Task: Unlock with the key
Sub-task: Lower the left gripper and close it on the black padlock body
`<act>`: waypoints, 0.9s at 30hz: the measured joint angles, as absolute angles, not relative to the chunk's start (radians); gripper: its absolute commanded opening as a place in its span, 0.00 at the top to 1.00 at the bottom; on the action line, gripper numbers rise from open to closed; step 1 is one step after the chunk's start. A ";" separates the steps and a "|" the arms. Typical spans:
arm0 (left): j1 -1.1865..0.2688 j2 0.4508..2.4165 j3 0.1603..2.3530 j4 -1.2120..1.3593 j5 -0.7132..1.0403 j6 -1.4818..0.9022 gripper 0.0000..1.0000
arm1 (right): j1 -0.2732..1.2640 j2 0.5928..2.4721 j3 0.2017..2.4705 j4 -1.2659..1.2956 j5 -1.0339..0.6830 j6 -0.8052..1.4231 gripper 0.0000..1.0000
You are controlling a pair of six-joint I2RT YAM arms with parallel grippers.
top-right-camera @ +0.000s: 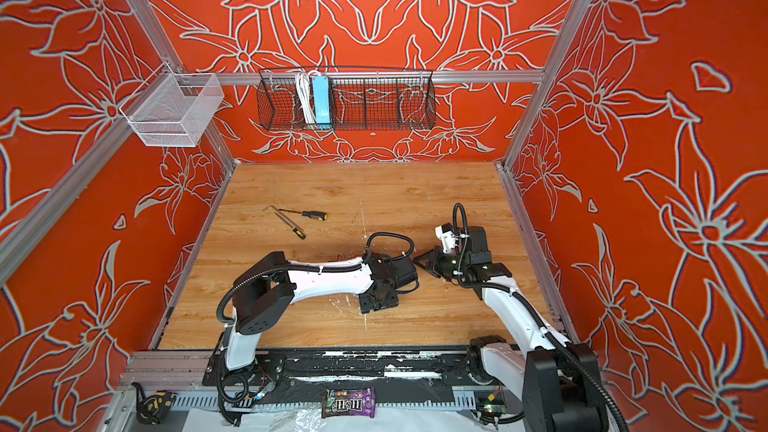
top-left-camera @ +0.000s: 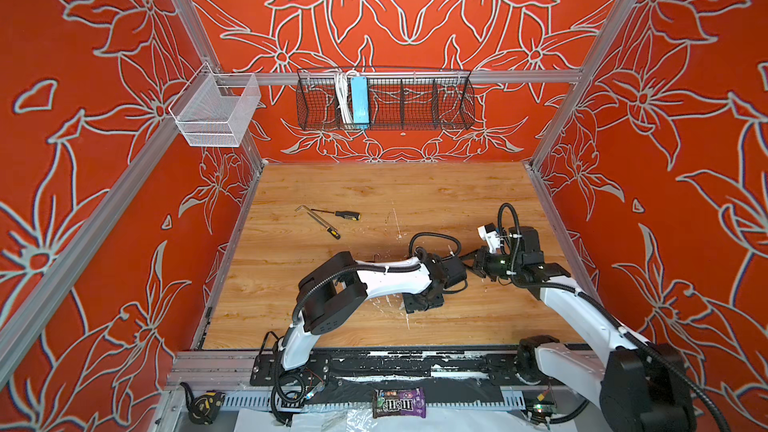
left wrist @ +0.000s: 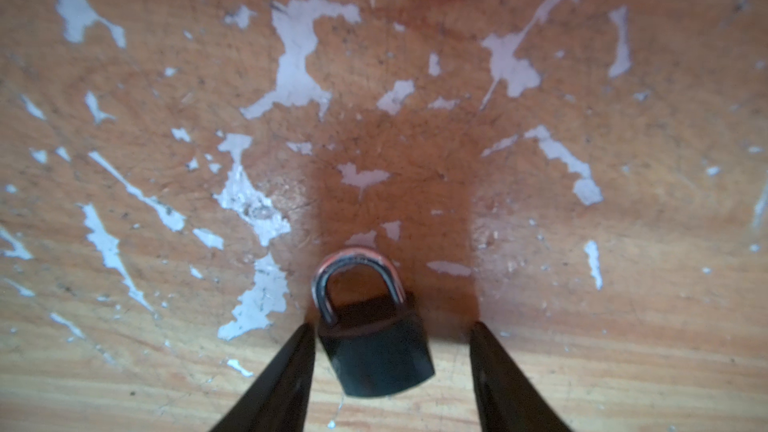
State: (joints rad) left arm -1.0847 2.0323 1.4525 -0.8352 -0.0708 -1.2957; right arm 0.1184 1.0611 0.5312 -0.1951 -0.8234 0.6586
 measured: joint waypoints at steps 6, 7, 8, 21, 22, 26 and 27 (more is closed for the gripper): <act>-1.085 2.036 1.459 -0.837 -0.069 -1.275 0.51 | 0.117 1.061 0.527 -0.191 -0.825 0.662 1.00; -1.084 2.036 1.459 -0.837 -0.069 -1.268 0.52 | 0.117 1.061 0.526 -0.184 -0.830 0.665 1.00; -1.085 2.037 1.459 -0.838 -0.068 -1.262 0.52 | 0.117 1.062 0.524 -0.180 -0.832 0.667 1.00; -1.076 2.049 1.475 -0.850 -0.063 -1.217 0.53 | 0.117 1.081 0.522 -0.147 -0.839 0.693 1.00; -1.076 2.049 1.475 -0.850 -0.062 -1.216 0.53 | 0.117 1.081 0.522 -0.147 -0.839 0.693 1.00; -1.073 2.049 1.474 -0.849 -0.059 -1.214 0.56 | 0.117 1.081 0.522 -0.144 -0.839 0.697 1.00; -1.073 2.049 1.474 -0.848 -0.059 -1.211 0.57 | 0.117 1.081 0.522 -0.143 -0.839 0.700 1.00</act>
